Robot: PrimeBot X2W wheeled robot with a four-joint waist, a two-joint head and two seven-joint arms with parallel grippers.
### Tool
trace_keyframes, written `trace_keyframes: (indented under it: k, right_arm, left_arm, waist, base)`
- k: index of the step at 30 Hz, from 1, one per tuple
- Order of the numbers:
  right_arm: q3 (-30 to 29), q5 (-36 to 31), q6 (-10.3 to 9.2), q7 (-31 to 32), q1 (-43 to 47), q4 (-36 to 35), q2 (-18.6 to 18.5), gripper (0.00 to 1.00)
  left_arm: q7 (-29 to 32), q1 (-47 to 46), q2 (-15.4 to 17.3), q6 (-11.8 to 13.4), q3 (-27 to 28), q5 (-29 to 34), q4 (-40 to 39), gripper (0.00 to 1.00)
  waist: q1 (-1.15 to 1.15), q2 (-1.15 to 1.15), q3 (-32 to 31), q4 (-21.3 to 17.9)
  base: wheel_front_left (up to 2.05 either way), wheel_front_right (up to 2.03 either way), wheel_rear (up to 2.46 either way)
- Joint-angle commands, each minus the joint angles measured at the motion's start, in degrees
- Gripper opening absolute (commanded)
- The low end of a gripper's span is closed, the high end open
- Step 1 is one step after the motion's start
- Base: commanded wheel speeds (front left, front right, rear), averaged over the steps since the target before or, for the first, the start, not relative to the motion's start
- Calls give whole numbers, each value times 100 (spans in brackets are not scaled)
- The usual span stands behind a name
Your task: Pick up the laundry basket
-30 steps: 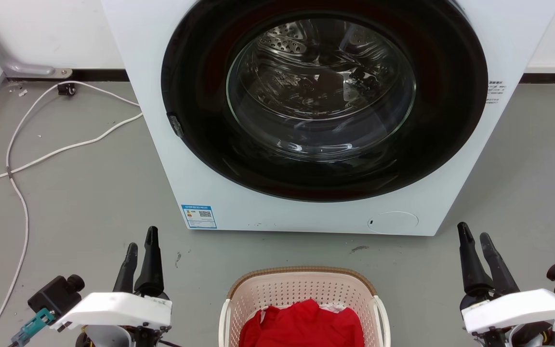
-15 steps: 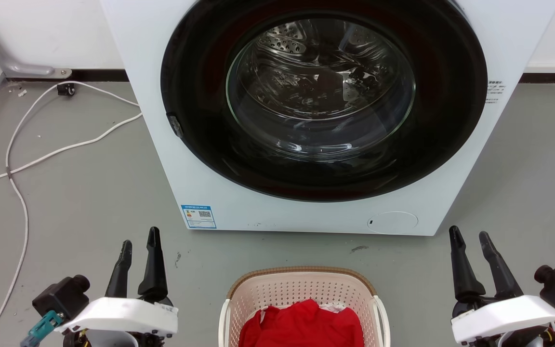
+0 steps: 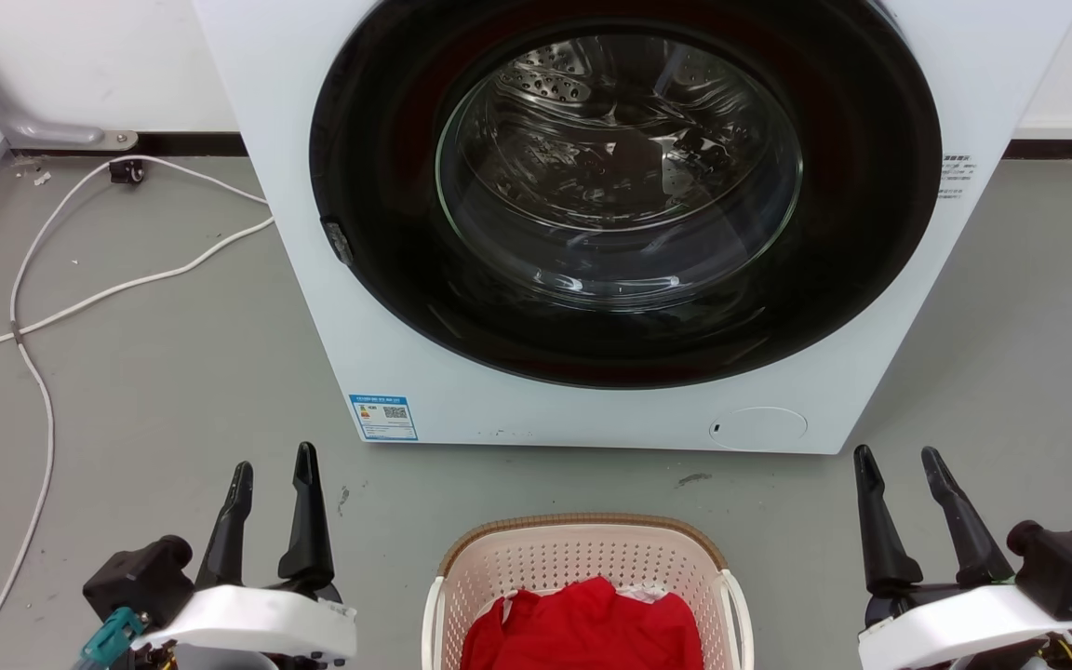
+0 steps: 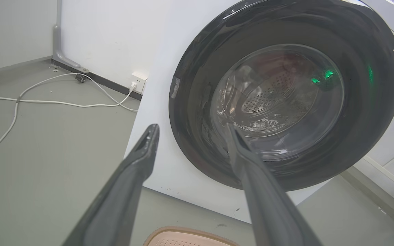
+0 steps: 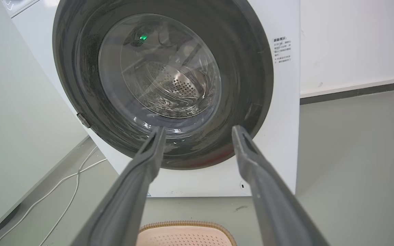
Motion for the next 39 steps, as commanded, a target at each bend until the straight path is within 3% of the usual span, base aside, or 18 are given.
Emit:
trace_keyframes:
  k: [1,39]
  right_arm:
    - [20,-153,0,-66,48,-77,-1,100]
    - [-15,-2308,-1,-517,329,-80,6,100]
  left_arm:
    - [-44,19,11,35,6,130,-73,100]
    - [-507,336,13,112,-72,1925,-39,100]
  waist:
    - [0,0,1,-1]
    - [0,0,-12,-29]
  base:
    - [0,0,0]
    - [0,0,0]
